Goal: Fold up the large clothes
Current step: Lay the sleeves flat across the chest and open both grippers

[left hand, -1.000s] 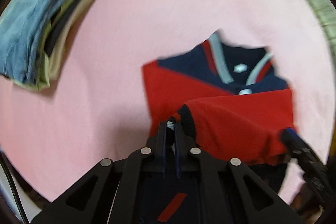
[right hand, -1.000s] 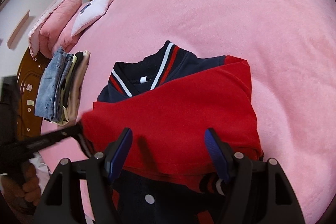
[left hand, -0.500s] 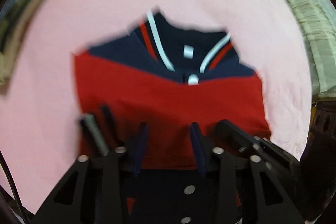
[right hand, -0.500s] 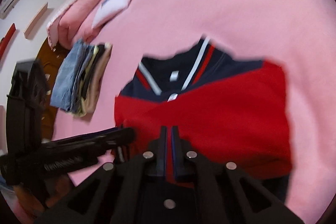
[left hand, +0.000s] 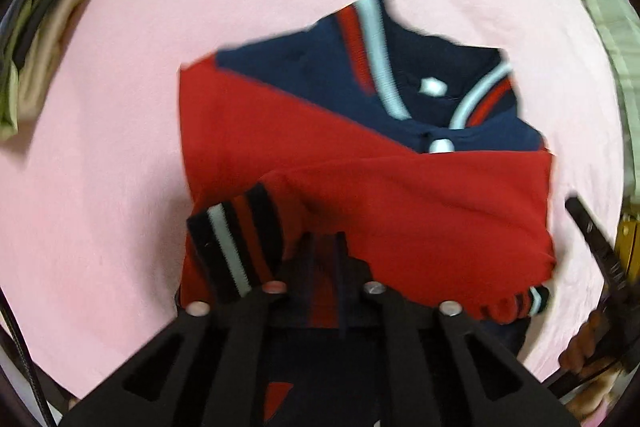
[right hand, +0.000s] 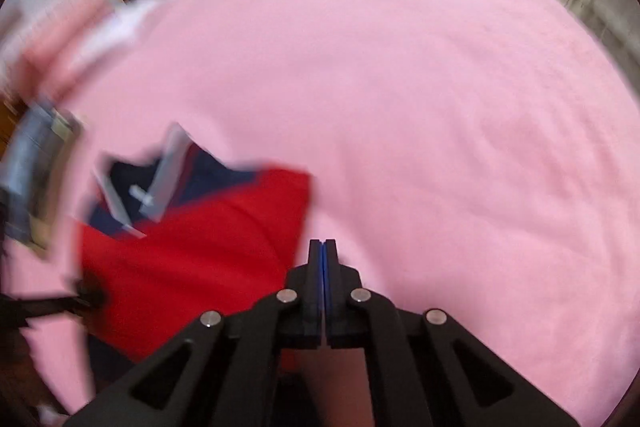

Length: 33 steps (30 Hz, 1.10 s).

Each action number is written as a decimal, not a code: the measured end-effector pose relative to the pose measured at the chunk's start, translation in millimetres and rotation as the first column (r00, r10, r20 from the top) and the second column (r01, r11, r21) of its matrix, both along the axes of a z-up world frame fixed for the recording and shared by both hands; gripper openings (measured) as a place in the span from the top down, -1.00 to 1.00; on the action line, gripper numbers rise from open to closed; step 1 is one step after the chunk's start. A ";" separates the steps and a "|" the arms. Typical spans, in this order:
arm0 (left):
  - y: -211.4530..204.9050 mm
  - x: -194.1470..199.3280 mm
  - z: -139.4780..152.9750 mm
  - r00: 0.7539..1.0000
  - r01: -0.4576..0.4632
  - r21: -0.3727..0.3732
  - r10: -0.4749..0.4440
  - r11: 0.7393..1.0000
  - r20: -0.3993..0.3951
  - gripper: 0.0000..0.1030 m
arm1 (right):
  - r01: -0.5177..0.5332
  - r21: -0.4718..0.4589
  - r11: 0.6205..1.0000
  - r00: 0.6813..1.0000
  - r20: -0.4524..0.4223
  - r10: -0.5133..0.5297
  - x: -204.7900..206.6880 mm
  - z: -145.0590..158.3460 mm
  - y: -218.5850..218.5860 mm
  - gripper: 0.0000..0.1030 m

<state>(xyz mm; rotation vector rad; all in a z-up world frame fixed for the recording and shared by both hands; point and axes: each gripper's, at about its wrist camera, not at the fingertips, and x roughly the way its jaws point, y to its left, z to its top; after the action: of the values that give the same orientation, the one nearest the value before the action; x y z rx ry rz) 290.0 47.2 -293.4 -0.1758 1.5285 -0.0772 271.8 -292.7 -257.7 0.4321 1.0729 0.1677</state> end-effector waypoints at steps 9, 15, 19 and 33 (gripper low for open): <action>-13.5 17.2 -5.6 0.998 0.052 0.138 -0.057 0.989 0.030 0.65 | -0.177 0.030 0.984 0.981 -0.078 0.179 36.4 -37.4 69.7 1.00; 24.6 16.0 -5.5 1.000 -0.008 0.084 0.007 0.996 0.008 0.65 | 0.081 -0.141 0.987 0.985 -0.143 -0.101 22.7 -30.5 -6.5 1.00; 24.7 1.2 10.5 1.000 -0.006 0.087 0.005 0.996 0.017 0.65 | 0.099 -0.143 0.985 0.987 -0.110 -0.115 -3.0 -0.1 -20.0 1.00; -2.5 -99.2 49.1 0.989 0.136 0.273 -0.148 0.952 0.023 -0.30 | 0.026 -0.087 0.996 0.962 -0.269 -0.049 -116.8 5.7 67.4 0.98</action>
<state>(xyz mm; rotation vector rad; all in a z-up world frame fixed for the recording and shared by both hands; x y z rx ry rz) 190.9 44.7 -244.3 0.1538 1.4909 0.0147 155.0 -225.3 -252.0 0.4075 1.3354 0.0295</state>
